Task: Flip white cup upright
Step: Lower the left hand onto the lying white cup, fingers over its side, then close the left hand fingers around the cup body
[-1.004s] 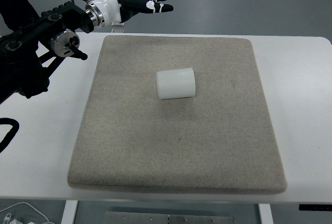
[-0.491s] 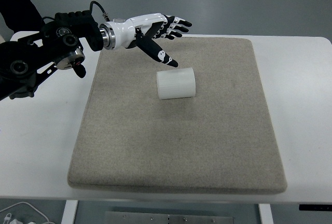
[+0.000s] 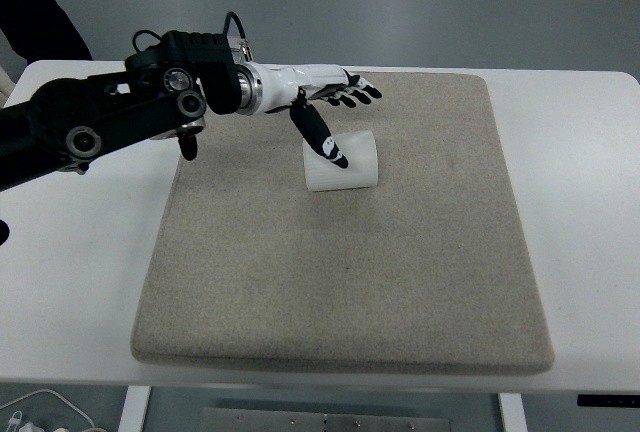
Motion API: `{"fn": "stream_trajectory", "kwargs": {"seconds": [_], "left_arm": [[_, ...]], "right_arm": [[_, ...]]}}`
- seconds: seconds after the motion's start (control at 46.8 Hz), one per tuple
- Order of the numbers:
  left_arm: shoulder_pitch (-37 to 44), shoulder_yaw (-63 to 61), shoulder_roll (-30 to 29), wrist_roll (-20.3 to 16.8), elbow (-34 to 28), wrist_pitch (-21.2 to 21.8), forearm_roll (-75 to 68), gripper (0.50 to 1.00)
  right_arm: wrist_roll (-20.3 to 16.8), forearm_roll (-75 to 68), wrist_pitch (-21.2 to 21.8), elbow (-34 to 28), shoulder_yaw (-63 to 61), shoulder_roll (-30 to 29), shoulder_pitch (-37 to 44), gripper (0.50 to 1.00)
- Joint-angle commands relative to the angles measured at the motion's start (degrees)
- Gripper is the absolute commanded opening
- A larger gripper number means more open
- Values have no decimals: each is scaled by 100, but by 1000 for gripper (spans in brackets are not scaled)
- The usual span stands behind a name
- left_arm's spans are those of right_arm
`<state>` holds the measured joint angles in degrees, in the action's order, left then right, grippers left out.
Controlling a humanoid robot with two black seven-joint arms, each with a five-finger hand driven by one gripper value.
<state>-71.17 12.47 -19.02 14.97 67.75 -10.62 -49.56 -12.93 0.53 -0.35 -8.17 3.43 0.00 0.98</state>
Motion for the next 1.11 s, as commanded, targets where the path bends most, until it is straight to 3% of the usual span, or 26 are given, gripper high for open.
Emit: {"fn": "stream_trajectory", "kwargs": {"seconds": [0.0,0.449,0.854,1.089], "left_arm": [[-38,-139,109,41,-34,69,-36,981],[-91,-421,548,94,-500,192,-545,977],[-108,-623,575,94,-746,192,-616,975],[-99,-790,847,85,-887,192,-616,936]], "right_arm": [[1,0,0,0,0,0,-1,930],[-7,0,0,0,0,0,-1,930],[2,0,0,0,0,0,-1,930],[1,0,0,0,0,0,-1,930]]}}
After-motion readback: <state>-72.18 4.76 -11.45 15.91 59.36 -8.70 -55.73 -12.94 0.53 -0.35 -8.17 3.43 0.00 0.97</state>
